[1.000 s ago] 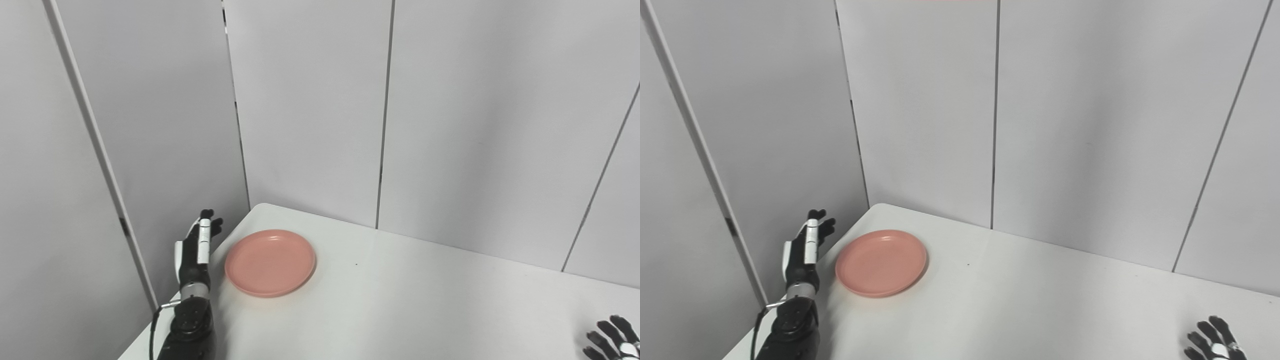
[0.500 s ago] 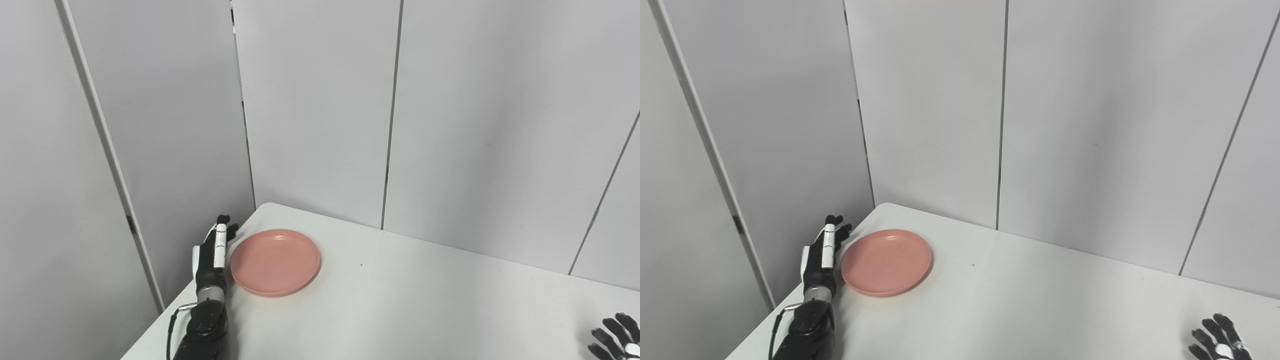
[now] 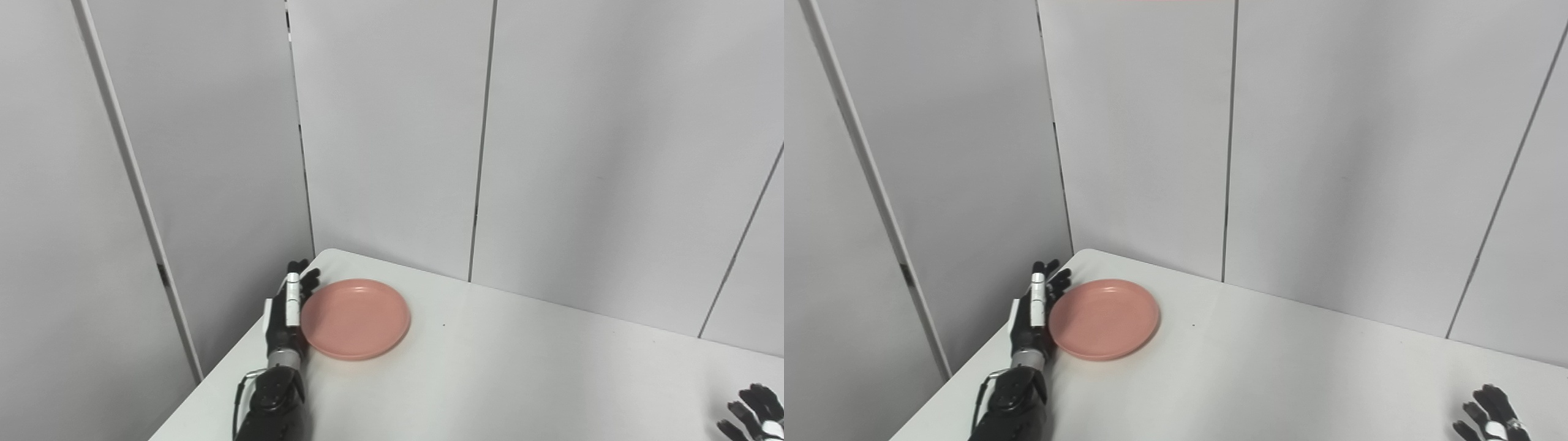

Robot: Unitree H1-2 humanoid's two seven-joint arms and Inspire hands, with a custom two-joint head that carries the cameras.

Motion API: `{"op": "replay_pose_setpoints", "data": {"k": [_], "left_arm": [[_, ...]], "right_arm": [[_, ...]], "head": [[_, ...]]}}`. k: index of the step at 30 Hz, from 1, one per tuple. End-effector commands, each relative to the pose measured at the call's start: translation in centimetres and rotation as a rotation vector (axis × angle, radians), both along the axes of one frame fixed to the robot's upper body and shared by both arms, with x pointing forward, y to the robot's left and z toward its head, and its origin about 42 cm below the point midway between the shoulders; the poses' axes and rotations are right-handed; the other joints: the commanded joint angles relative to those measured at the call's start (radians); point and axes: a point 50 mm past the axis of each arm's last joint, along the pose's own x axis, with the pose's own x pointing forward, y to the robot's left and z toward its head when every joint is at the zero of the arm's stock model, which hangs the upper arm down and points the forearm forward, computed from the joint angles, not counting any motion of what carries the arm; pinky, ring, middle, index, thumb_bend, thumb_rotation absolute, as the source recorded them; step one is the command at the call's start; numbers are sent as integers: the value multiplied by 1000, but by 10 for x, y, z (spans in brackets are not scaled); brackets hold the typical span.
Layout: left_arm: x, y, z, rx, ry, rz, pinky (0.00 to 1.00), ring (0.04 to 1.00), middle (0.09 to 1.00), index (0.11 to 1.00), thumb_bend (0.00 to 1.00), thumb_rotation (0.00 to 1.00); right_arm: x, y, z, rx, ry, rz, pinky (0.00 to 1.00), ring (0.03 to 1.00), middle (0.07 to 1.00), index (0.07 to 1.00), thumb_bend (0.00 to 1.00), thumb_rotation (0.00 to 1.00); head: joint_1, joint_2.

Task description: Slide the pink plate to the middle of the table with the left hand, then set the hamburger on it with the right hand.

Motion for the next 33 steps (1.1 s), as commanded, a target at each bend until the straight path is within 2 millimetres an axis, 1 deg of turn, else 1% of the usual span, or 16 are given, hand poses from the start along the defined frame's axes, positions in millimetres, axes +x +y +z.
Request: {"op": "replay_pose_setpoints", "data": {"k": [1, 2, 7, 8, 10, 13, 16, 17, 19, 22, 24, 29, 33], "left_arm": [[6, -10, 4, -64, -21, -51, 875, 828, 817, 824, 859, 997], [7, -13, 3, -92, -30, -63, 873, 828, 818, 825, 859, 996], [8, -26, -2, -150, -37, -112, 772, 778, 781, 799, 855, 993], [8, -29, -3, -161, -36, -129, 787, 786, 787, 800, 862, 982], [8, -33, -4, -176, -36, -148, 793, 791, 790, 799, 862, 977], [10, -45, -7, -179, -20, -182, 779, 788, 785, 790, 861, 977], [10, -53, -9, -187, -6, -200, 785, 790, 786, 789, 864, 980], [11, -56, -10, -193, -5, -208, 799, 796, 789, 785, 859, 970], [11, -63, -14, -183, -3, -232, 804, 802, 795, 788, 857, 967], [11, -72, -20, -182, 4, -265, 798, 811, 806, 806, 854, 979], [11, -80, -24, -186, 15, -274, 798, 815, 810, 814, 848, 979], [12, -105, -35, -173, 46, -309, 819, 832, 818, 820, 846, 972], [12, -117, -39, -177, 60, -326, 843, 853, 834, 835, 816, 981]], "right_arm": [[4, 1, 19, -11, -70, 6, 895, 921, 925, 875, 529, 775], [4, 1, 19, -10, -69, 7, 898, 922, 925, 875, 531, 775], [3, 1, 20, -4, -71, 8, 942, 934, 933, 875, 527, 766], [3, 1, 19, -5, -74, 8, 966, 946, 944, 882, 520, 773], [4, 1, 19, -7, -75, 8, 979, 951, 950, 886, 519, 780], [4, 3, 19, 4, -77, 0, 988, 955, 955, 887, 510, 782], [4, 3, 19, 5, -80, -5, 999, 964, 961, 891, 513, 774], [4, 4, 19, 6, -84, -9, 989, 958, 959, 886, 494, 769], [4, 4, 19, 3, -82, -7, 990, 960, 963, 890, 487, 773], [3, 3, 19, 2, -79, -3, 999, 974, 974, 903, 517, 781], [3, 3, 19, 4, -82, -6, 1000, 975, 975, 905, 515, 775], [1, 3, 22, 6, -74, 4, 1000, 999, 997, 937, 549, 781], [0, 4, 23, 7, -81, 5, 1000, 1000, 1000, 945, 539, 774]], "head": [[-2, 3], [-4, 3], [-9, 4], [-9, 4], [-9, 4], [-15, 6], [-21, 7], [-21, 7], [-26, 9], [-30, 11], [-37, 16], [-40, 21], [-43, 23]]}}
